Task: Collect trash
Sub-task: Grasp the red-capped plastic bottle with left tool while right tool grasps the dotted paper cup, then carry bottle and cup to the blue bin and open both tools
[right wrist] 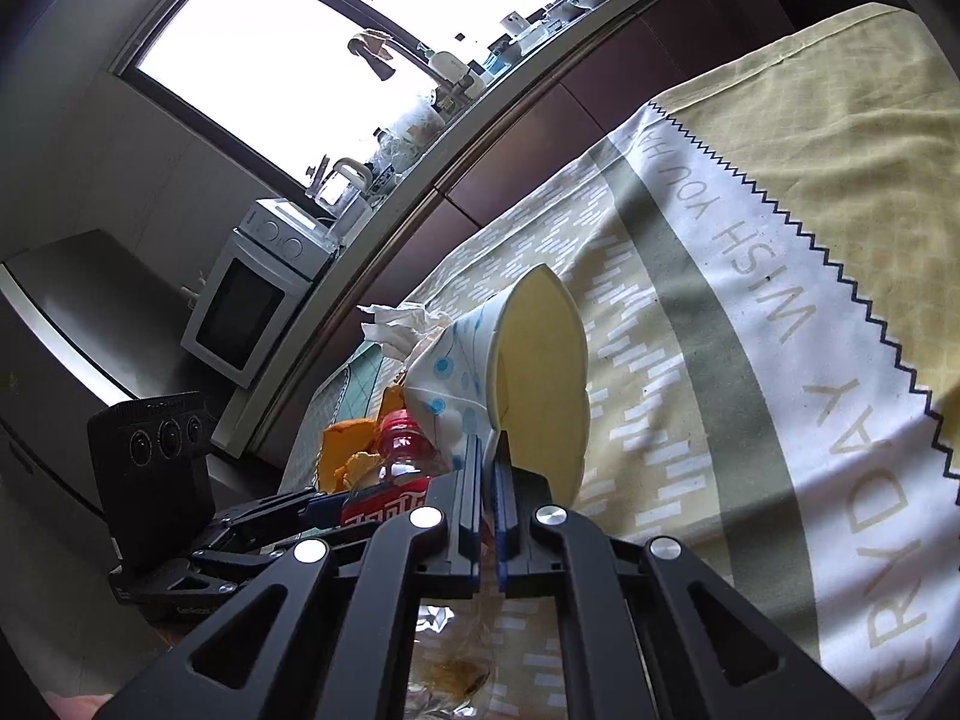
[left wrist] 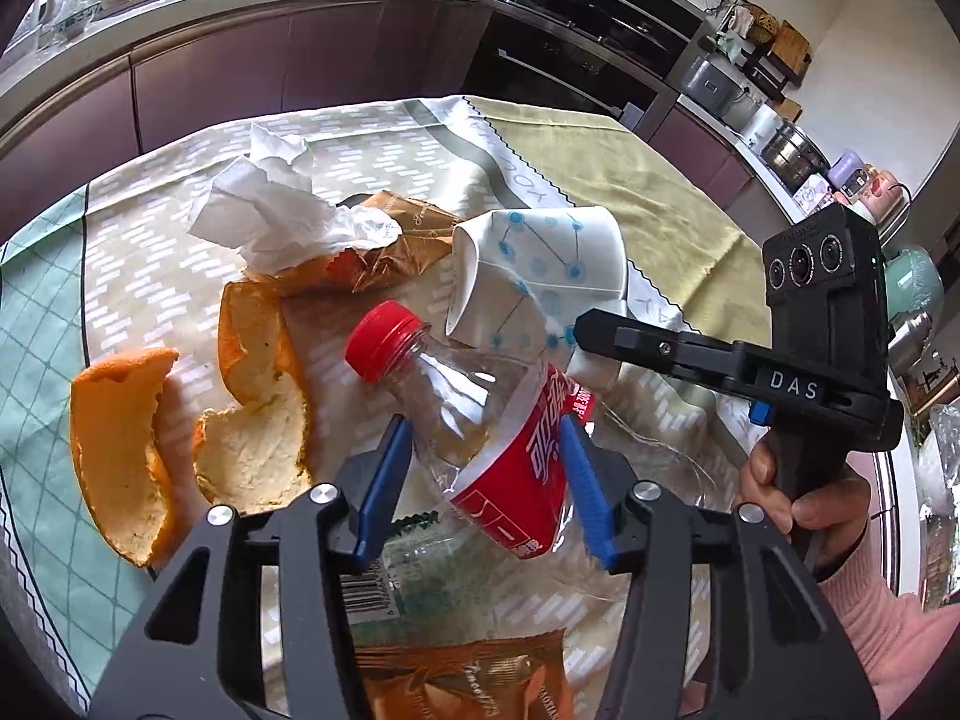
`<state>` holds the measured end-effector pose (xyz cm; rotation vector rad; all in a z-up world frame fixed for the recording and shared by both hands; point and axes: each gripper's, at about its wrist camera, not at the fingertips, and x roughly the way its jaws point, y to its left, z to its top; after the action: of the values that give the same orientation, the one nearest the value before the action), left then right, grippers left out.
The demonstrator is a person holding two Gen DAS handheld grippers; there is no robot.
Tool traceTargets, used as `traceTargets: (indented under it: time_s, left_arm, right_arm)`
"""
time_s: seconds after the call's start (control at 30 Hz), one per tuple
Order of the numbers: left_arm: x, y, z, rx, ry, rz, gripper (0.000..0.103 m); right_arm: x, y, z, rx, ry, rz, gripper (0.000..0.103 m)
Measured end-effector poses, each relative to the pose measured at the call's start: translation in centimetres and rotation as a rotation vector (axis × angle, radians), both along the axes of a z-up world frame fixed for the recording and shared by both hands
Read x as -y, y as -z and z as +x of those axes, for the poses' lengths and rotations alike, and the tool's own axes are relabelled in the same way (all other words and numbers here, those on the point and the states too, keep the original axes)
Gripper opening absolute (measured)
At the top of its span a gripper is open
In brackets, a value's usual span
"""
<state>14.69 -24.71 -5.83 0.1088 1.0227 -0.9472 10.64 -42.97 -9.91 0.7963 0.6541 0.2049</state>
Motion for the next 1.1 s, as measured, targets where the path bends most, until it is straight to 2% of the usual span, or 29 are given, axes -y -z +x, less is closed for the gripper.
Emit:
traceTargets:
  time_s: [0.27,0.57,0.83,1.1]
  left_arm:
    - [-0.2,-1.1,-1.3,0.060,-0.022,-0.020,0.047]
    - [-4.0,-5.8,-2.9,0.150,-0.072,-0.118,0.047]
    - [-13.4,-10.9,-5.2,0.255,-0.198,-0.191,0.047]
    - [-26.4,-13.3,-8.6,0.350,-0.406,-0.152,0.046]
  right_arm:
    - [0.3,-0.7,-0.8,0.045,0.021,0.023,0.003]
    - [-0.6,-4.0,-2.1,0.122,0.009,0.004,0.003]
    - [-5.6,-8.4,-1.3,0.201,-0.114,-0.049,0.003]
    - [-15.5,-10.6,1.5,0.224,-0.340,-0.091,0.003]
